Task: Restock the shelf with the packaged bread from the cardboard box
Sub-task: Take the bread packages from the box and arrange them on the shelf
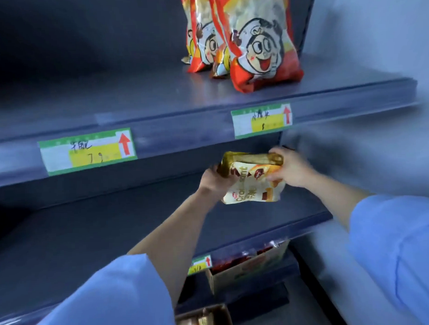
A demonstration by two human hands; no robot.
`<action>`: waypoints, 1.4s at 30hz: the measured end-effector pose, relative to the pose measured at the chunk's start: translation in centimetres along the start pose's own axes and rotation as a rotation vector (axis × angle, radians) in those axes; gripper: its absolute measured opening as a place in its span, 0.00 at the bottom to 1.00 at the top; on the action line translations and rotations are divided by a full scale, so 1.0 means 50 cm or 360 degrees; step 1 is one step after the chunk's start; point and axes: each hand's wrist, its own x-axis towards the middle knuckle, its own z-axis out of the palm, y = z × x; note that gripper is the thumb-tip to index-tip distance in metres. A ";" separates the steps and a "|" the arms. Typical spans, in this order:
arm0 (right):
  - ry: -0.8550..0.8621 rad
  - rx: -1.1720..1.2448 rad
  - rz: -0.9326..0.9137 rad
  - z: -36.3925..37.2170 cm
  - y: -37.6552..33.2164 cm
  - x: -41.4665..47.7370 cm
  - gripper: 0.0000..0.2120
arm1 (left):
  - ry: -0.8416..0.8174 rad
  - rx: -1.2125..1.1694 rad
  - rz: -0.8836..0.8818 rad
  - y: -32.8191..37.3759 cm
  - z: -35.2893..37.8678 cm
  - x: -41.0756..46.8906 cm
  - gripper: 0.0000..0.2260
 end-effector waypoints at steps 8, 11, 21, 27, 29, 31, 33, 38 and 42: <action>0.0129 -0.0097 0.0057 0.020 0.094 0.203 0.30 | 0.0024 0.0026 0.0031 -0.041 0.052 0.126 0.12; 0.0113 -0.0116 0.0106 0.046 0.120 0.261 0.29 | 0.0028 0.0107 0.0062 -0.052 0.056 0.147 0.13; 0.0341 0.0041 0.0286 0.107 0.169 0.336 0.30 | -0.0002 0.0354 0.0091 -0.074 0.083 0.182 0.10; 0.0439 0.0069 0.0366 0.121 0.136 0.284 0.39 | -0.0001 0.0328 0.0070 -0.089 0.048 0.145 0.10; 0.0459 -0.0016 0.0361 0.119 0.110 0.251 0.37 | -0.0011 0.0318 0.0058 -0.093 0.028 0.122 0.11; 0.0471 -0.0196 0.0319 0.118 0.081 0.213 0.35 | -0.0015 0.0331 0.0064 -0.095 0.003 0.093 0.11; 0.0478 -0.0307 0.0225 0.129 0.040 0.161 0.32 | -0.0026 0.0352 0.0063 -0.097 -0.024 0.056 0.11; 0.0009 0.0229 0.0024 0.204 -0.092 -0.042 0.14 | -0.0231 0.0477 -0.0134 -0.159 -0.105 -0.081 0.07; -0.0479 0.0326 -0.0131 0.304 -0.164 -0.225 0.04 | -0.0543 0.0867 -0.0291 -0.266 -0.177 -0.192 0.09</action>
